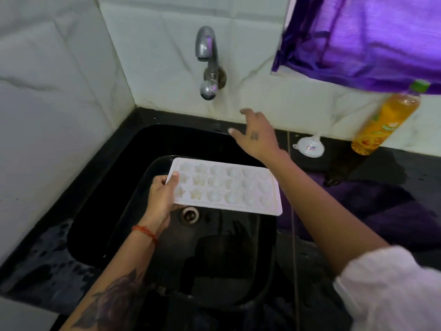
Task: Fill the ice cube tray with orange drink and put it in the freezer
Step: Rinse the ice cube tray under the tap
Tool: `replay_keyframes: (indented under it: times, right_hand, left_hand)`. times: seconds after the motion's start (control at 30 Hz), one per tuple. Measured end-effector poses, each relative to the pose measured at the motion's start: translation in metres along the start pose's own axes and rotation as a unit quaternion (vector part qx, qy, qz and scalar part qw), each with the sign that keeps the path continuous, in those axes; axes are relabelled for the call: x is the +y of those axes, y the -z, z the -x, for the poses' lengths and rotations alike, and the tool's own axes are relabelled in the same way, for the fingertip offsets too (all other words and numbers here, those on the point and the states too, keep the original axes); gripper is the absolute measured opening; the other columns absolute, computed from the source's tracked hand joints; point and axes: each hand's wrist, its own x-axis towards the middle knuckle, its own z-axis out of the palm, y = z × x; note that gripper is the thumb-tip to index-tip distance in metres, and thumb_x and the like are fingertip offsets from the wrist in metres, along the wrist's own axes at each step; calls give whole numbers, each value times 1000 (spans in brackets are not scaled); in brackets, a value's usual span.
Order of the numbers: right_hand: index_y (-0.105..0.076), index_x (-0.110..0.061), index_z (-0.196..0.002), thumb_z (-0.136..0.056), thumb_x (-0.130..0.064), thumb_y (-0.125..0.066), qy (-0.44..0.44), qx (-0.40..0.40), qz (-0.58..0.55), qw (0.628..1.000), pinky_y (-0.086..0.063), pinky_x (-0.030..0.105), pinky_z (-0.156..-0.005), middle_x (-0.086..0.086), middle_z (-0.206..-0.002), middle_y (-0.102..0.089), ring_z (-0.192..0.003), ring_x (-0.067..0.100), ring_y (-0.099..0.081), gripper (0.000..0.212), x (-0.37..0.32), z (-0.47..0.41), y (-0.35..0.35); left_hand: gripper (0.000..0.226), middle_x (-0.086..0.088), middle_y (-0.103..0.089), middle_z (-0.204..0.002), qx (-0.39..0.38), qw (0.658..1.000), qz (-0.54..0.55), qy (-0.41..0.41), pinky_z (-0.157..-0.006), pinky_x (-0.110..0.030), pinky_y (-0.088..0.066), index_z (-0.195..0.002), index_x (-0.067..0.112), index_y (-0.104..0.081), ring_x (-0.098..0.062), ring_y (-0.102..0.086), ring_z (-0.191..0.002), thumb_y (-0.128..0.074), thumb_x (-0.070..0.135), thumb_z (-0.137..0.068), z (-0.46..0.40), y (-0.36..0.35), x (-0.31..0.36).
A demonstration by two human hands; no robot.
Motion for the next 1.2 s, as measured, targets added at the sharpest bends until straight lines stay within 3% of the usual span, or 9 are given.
replay_keyframes:
  times: [0.17, 0.23, 0.57, 0.73, 0.83, 0.97, 1.03, 1.1, 1.2]
  right_hand:
    - [-5, -22, -148, -84, -47, -60, -4, -49, 20, 999, -46, 37, -86, 21, -114, -58, -104, 36, -58, 89, -40, -93, -37]
    - [2, -24, -149, -85, -49, -58, -5, -69, 48, 996, -44, 38, -92, 21, -123, -57, -110, 37, -56, 92, -42, -119, -48]
    - [-36, -22, -133, -89, -18, -49, 81, -17, 195, 977, -40, 36, -72, 25, -121, -52, -99, 39, -55, 46, -37, -159, -64]
    - [-34, -27, -137, -92, -16, -48, 82, -47, 243, 965, -42, 35, -75, 24, -130, -46, -107, 37, -51, 48, -43, -157, -55]
    - [-16, -41, -145, -91, -41, -53, 63, -103, 175, 977, -42, 39, -94, 20, -139, -38, -116, 36, -49, 66, -41, -135, -40]
    - [-25, -25, -145, -87, -60, -46, -60, -91, 17, 994, -42, 38, -94, 15, -129, -53, -118, 32, -52, 72, -3, -46, -20]
    - [-41, -17, -137, -86, -58, -49, -168, -129, -92, 973, -50, 40, -91, 13, -130, -56, -113, 27, -57, 66, 23, 5, -19]
    - [-59, -14, -115, -90, -42, -55, -233, -192, -240, 923, -55, 38, -83, 12, -120, -65, -98, 22, -65, 38, 40, 43, -23]
    - [-61, -19, -107, -88, -30, -60, -233, -145, -346, 897, -55, 41, -87, 7, -112, -69, -95, 21, -67, 22, 53, 69, -30]
  left_hand:
    - [24, -6, -64, -94, 18, 1000, 10, 10, -56, -34, -55, -107, 8, -44, -21, -65, -78, -49, 30, -97, -23, 24, 8]
    - [26, -8, -64, -96, 20, 1000, 12, 15, -62, -38, -56, -108, 7, -44, -22, -65, -78, -49, 29, -97, -30, 32, 10]
    - [34, -12, -66, -103, 17, 999, 21, 22, -64, -37, -55, -115, 2, -47, -26, -67, -84, -50, 30, -97, -55, 48, 9]
    - [32, -16, -66, -108, 13, 999, 21, 21, -66, -40, -57, -113, 2, -48, -28, -67, -88, -49, 31, -97, -55, 48, 10]
    - [26, -13, -66, -105, 20, 999, 22, 14, -63, -38, -57, -107, 6, -46, -25, -67, -85, -48, 30, -97, -52, 47, 13]
    - [15, -4, -64, -95, 18, 999, 30, 5, -51, -28, -55, -92, 17, -46, -17, -66, -78, -47, 30, -98, -48, 45, 16]
    - [14, -4, -64, -96, 9, 999, 39, 14, -55, -32, -55, -91, 18, -46, -18, -66, -81, -47, 30, -98, -45, 42, 16]
    - [13, -3, -64, -97, -3, 999, 42, 22, -57, -33, -54, -91, 19, -46, -19, -66, -81, -47, 30, -98, -43, 37, 14]
    - [15, -4, -65, -99, -22, 1000, 18, 2, -59, -29, -53, -93, 21, -49, -16, -65, -80, -43, 34, -99, -35, 28, 14]
